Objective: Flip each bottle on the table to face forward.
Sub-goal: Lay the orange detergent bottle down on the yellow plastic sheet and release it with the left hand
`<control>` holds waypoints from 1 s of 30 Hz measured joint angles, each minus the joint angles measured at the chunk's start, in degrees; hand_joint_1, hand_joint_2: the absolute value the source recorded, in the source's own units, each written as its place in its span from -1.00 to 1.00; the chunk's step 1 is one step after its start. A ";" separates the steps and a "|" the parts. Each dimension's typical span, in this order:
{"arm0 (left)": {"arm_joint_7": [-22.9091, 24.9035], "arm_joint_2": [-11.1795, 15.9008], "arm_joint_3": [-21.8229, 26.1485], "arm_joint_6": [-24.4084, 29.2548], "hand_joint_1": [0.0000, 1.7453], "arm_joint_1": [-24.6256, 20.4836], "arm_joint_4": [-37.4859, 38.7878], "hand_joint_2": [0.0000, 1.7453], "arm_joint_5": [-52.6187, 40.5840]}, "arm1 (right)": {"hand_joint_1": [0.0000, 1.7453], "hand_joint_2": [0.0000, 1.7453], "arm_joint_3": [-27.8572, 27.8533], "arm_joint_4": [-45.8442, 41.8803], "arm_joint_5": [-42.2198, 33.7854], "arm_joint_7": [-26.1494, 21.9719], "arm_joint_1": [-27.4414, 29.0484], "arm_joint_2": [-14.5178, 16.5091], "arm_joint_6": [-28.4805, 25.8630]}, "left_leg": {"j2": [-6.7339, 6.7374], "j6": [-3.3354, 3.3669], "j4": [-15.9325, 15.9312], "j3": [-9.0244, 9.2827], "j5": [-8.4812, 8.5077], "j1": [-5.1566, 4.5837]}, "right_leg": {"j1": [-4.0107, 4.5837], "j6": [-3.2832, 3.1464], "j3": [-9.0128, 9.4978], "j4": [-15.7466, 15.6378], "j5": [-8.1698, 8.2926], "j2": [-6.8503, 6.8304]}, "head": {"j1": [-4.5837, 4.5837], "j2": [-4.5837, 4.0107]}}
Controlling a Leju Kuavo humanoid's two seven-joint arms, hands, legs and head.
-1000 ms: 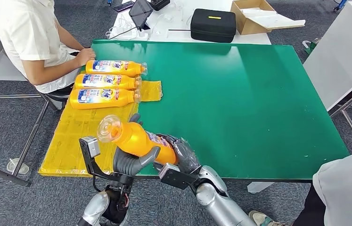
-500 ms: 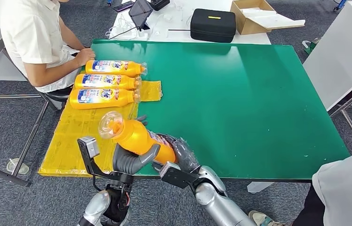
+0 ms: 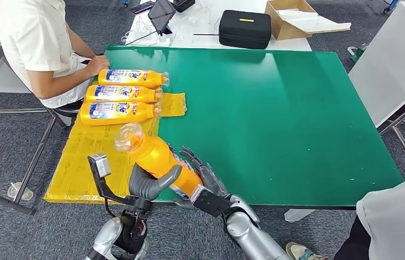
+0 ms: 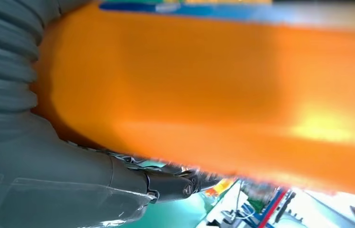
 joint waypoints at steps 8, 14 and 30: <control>-0.34 0.63 2.31 7.51 1.00 0.22 -1.43 1.00 -8.10 | -1.00 -1.00 -1.08 -0.04 8.38 -0.50 1.78 0.49 -13.41 | 0.00 0.00 0.00 0.00 0.00 0.00 | 0.00 0.00 -0.01 0.00 -0.01 -0.01 | 0.01 0.00; 0.59 1.61 7.32 10.49 1.00 1.63 -4.09 1.00 -15.35 | -1.00 -1.00 -7.00 -1.68 14.18 -3.51 5.58 0.00 -32.79 | -0.01 0.00 0.00 -0.01 -0.01 0.00 | 0.00 -0.01 -0.01 0.00 -0.01 -0.01 | 0.02 0.00; -0.39 2.74 11.51 25.81 1.00 1.79 -4.95 1.00 -39.32 | -1.00 -1.00 -22.35 -5.19 21.74 -3.20 9.69 0.79 -34.05 | -0.02 0.00 0.00 -0.02 0.00 0.00 | 0.00 -0.01 -0.02 -0.01 -0.01 -0.02 | 0.01 0.00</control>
